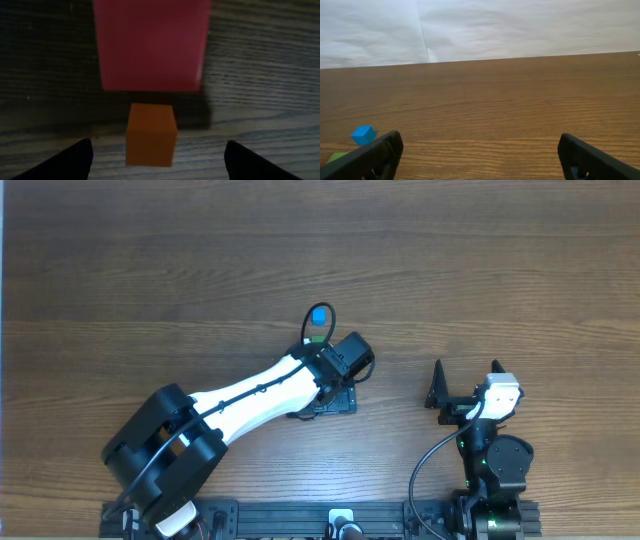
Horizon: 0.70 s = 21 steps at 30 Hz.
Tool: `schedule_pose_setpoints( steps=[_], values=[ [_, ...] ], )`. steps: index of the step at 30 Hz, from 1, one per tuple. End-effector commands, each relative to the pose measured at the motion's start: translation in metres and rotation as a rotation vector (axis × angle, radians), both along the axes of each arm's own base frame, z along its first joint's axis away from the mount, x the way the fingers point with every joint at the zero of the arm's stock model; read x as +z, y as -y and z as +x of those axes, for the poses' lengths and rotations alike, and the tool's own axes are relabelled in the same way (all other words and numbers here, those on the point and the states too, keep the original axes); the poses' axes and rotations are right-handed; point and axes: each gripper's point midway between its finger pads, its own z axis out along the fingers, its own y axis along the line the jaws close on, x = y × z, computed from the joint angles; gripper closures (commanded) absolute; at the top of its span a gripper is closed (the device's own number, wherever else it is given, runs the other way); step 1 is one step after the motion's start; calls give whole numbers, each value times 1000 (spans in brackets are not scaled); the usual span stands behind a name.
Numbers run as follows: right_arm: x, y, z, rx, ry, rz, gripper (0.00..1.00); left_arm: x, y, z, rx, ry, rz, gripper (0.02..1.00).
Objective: Stack Cubes
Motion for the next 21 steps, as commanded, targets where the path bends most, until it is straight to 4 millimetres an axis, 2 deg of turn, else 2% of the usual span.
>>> schedule_pose_setpoints(
  steps=[1, 15, 21],
  values=[
    [-2, 2, 0, -9, 2, -2, 9, -9, -6, 0, 13, -4, 28, 172],
    [-2, 2, 0, -9, 2, -2, 7, -14, -11, -6, 12, -21, 36, 338],
    [-2, 2, 0, -9, 3, -2, 7, -14, -11, -6, 12, -24, 35, 461]
  ],
)
